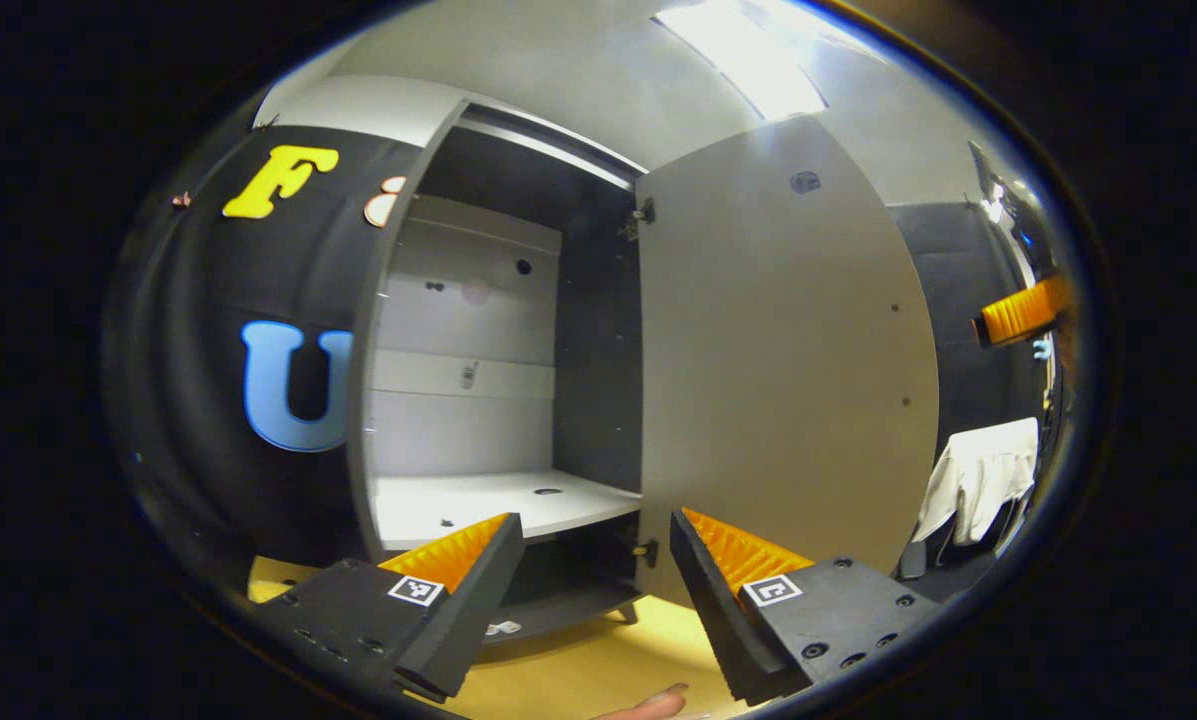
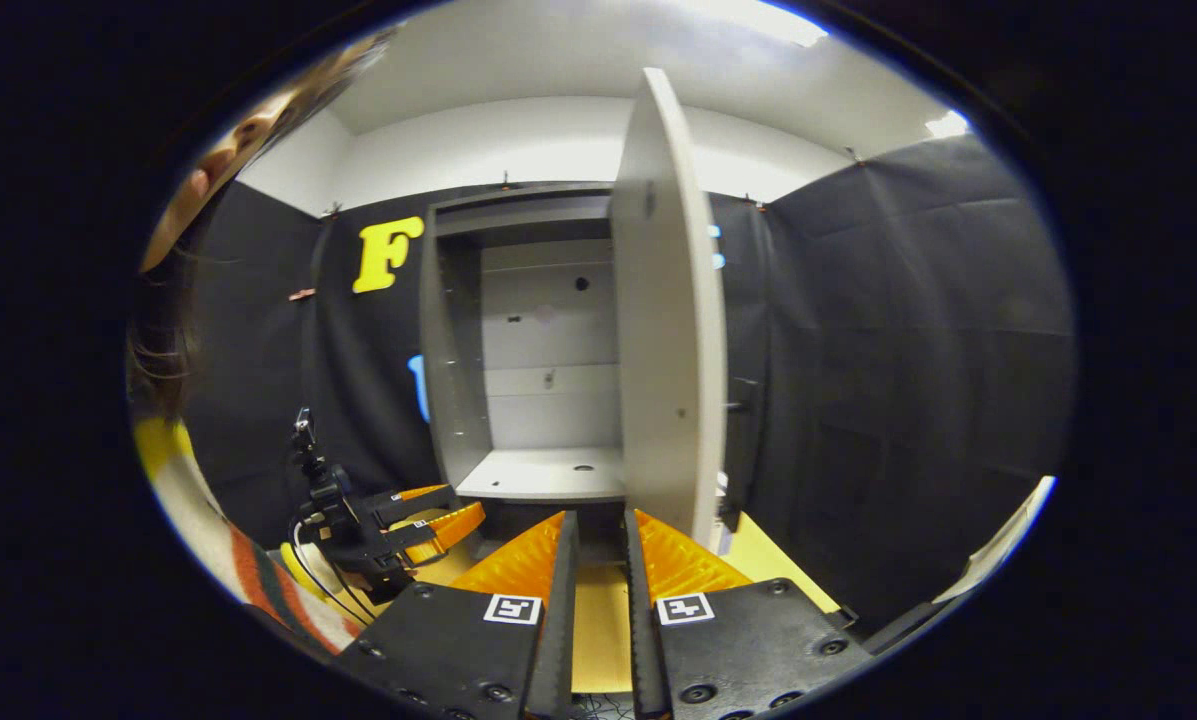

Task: Open the cabinet door with the right hand, grasp the bottle in the cabinet with the left hand and place it on the coaster, then close the cabinet door with the right hand.

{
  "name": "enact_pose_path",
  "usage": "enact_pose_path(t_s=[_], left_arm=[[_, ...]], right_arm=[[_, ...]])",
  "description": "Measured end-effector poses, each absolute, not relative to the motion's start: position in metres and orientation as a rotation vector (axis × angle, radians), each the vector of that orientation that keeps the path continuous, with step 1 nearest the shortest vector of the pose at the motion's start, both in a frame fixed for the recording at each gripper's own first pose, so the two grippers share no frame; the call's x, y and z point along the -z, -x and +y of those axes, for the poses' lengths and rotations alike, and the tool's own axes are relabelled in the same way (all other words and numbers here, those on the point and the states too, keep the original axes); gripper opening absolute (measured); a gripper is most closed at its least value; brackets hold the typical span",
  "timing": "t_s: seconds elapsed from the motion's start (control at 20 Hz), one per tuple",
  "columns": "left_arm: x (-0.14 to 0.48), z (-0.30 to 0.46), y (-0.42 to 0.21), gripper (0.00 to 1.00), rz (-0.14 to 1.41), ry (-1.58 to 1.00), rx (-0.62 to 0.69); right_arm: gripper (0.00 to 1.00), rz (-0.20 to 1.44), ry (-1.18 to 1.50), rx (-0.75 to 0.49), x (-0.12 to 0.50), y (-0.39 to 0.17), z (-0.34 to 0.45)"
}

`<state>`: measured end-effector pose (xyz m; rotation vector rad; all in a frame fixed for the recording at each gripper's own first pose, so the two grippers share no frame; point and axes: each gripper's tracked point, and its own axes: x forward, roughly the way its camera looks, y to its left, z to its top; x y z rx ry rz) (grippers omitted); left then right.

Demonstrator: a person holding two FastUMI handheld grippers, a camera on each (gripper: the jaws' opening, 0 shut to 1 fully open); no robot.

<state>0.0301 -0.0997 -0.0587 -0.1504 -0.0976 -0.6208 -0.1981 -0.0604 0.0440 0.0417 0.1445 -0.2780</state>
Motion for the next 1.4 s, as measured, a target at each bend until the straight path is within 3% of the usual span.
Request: enact_pose_path(t_s=[0.05,0.15,0.2,0.3,0.35,0.5,0.95,1.4], left_arm=[[0.058,-0.111,-0.036,0.96,-0.091,0.147,0.634],[0.056,-0.131,-0.043,0.93,-0.089,0.128,0.661],[0.055,-0.140,-0.043,0.93,-0.091,0.121,0.673],[0.056,-0.153,-0.044,0.93,-0.089,0.124,0.677],[0.056,-0.158,-0.044,0.89,-0.087,0.129,0.677],[0.058,-0.164,-0.048,0.93,-0.080,0.116,0.638],[0.063,-0.156,-0.054,0.93,-0.034,0.139,0.485],[0.078,-0.128,-0.049,0.93,0.013,0.141,0.410]], right_arm=[[0.36,0.137,-0.043,0.329,-0.043,0.203,-0.075],[0.52,0.105,-0.026,0.410,-0.050,0.212,-0.103],[0.65,0.086,-0.022,0.428,-0.054,0.213,-0.115],[0.72,0.062,-0.051,0.425,-0.059,0.210,-0.130],[0.89,0.052,-0.065,0.416,-0.060,0.203,-0.140],[0.88,0.037,-0.073,0.402,-0.055,0.183,-0.174],[0.88,0.106,-0.136,0.146,-0.031,0.129,-0.169],[0.88,0.174,-0.192,-0.049,-0.022,0.106,-0.114]])
